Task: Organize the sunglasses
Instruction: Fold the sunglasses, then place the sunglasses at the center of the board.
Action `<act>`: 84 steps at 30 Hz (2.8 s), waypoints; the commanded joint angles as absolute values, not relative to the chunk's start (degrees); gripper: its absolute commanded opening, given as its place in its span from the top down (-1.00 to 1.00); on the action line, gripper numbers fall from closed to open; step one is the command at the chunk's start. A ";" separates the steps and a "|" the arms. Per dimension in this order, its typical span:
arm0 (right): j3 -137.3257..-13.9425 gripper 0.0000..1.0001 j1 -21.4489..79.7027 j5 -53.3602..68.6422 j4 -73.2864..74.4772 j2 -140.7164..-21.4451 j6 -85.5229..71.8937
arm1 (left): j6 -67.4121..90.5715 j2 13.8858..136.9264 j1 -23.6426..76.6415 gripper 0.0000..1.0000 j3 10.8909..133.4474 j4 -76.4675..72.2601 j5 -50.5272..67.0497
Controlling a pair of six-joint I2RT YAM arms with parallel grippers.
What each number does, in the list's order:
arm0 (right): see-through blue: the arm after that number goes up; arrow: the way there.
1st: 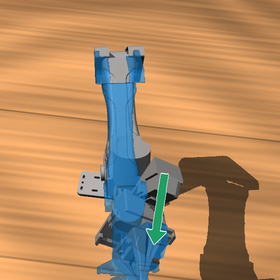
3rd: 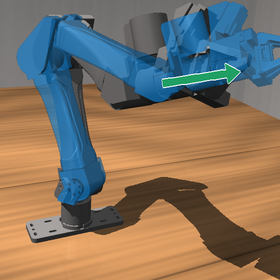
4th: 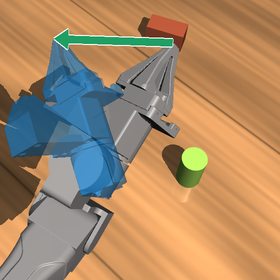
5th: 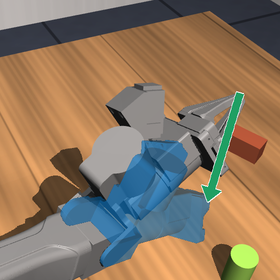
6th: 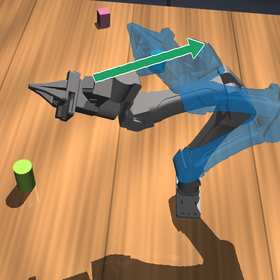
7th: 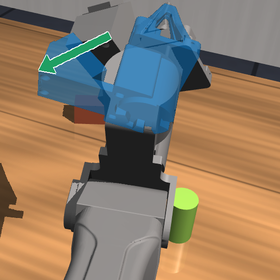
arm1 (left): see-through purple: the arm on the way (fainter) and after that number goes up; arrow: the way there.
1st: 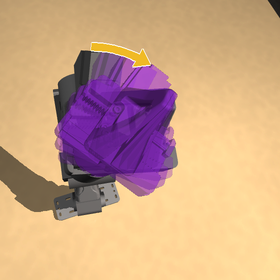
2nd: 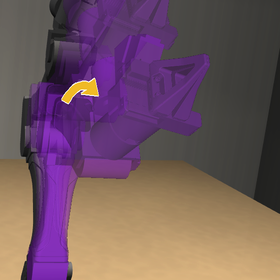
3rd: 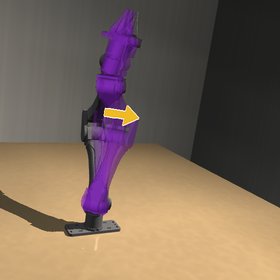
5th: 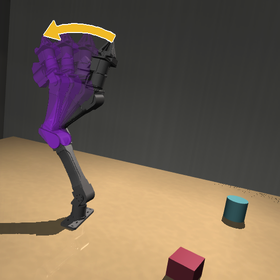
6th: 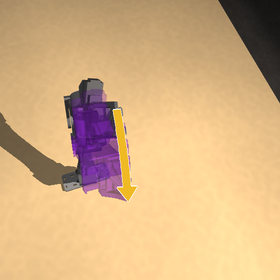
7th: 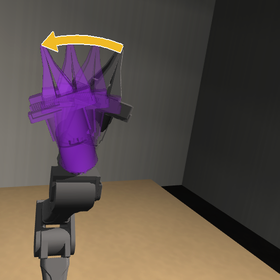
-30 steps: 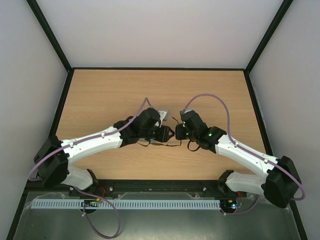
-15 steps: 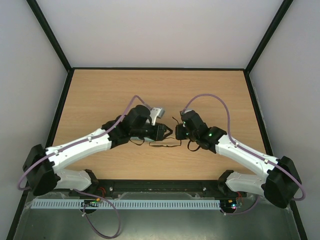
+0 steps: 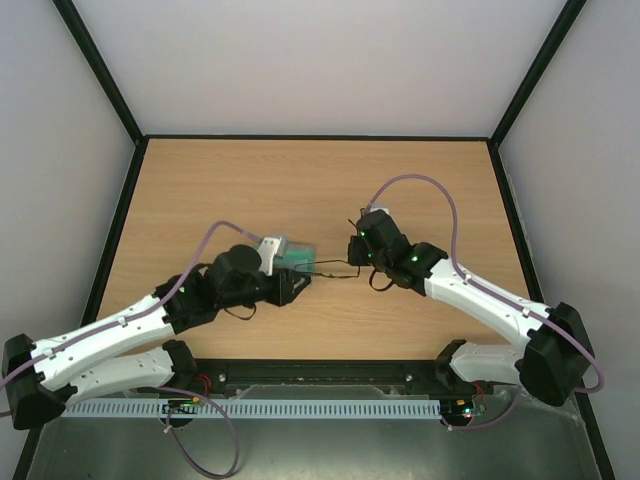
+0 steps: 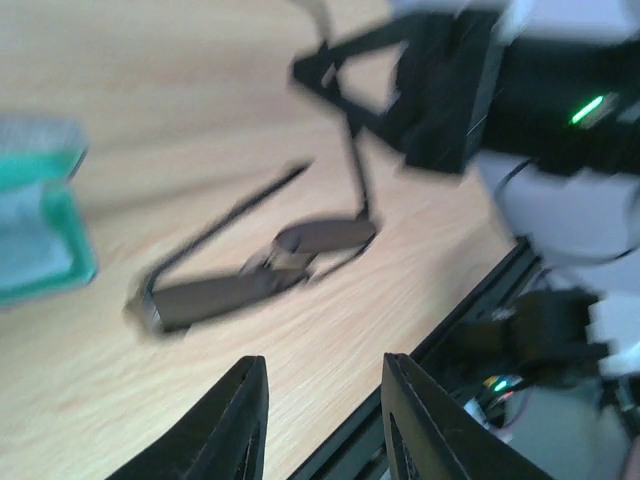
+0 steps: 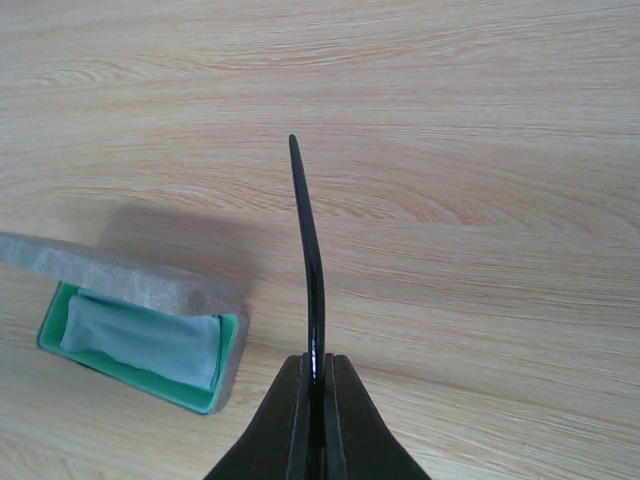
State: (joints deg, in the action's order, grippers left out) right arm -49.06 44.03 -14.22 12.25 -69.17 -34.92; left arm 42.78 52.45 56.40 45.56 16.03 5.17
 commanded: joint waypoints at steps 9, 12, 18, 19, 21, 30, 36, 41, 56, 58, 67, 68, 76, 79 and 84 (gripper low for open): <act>-48.44 0.97 43.49 -15.83 13.26 -69.25 -38.93 | 48.67 57.21 59.59 0.46 35.34 12.31 0.09; -46.31 0.97 43.51 -14.85 13.16 -67.15 -39.03 | 48.63 61.27 59.48 0.49 36.34 9.22 -0.74; -41.81 0.97 43.54 -11.21 13.11 -64.24 -40.08 | 47.15 69.93 59.34 0.53 42.55 6.74 -2.02; -40.79 0.97 43.59 -10.80 12.91 -63.72 -40.22 | 46.97 70.95 59.36 0.53 43.49 6.38 -1.91; -38.93 0.97 43.59 -10.13 12.83 -63.02 -40.49 | 46.57 73.21 59.32 0.53 45.31 5.65 -1.65; -33.80 0.97 43.92 -8.65 12.37 -60.47 -40.95 | 45.01 85.31 58.48 0.54 52.55 3.70 -0.14; -33.48 0.95 43.93 -11.06 13.71 -62.84 -40.39 | 44.78 94.66 58.23 0.57 56.23 0.92 2.22; -33.23 0.86 43.92 -12.41 13.77 -66.00 -40.25 | 44.91 101.57 58.19 0.60 58.83 -0.85 3.82; -32.69 0.78 43.92 -12.96 9.56 -75.44 -39.26 | 44.48 106.33 56.66 0.62 58.64 -2.22 4.71; -33.73 0.66 43.93 -12.39 9.97 -76.07 -38.84 | 44.39 106.25 56.37 0.63 58.27 -2.25 4.77; -36.30 0.50 43.87 -12.70 12.47 -73.44 -37.64 | 44.41 101.31 55.55 0.63 54.75 -2.30 4.69; -36.61 0.49 43.94 -12.78 12.96 -73.05 -37.48 | 44.32 100.35 55.55 0.62 54.49 -2.08 4.66; -38.93 0.44 43.94 -12.05 14.43 -73.46 -36.67 | 43.73 95.40 55.46 0.60 53.71 0.31 3.17; -39.32 0.49 43.90 -12.30 14.34 -74.82 -36.65 | 43.76 93.38 55.54 0.60 53.33 1.03 3.12; -40.65 0.51 43.92 -13.86 15.62 -78.59 -34.76 | 43.84 86.15 55.55 0.59 51.82 3.95 0.85</act>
State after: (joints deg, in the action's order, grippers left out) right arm -38.70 43.86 -12.14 11.81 -75.72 -36.34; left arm 44.34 92.07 55.79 53.19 0.51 3.36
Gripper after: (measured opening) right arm 0.248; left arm 0.202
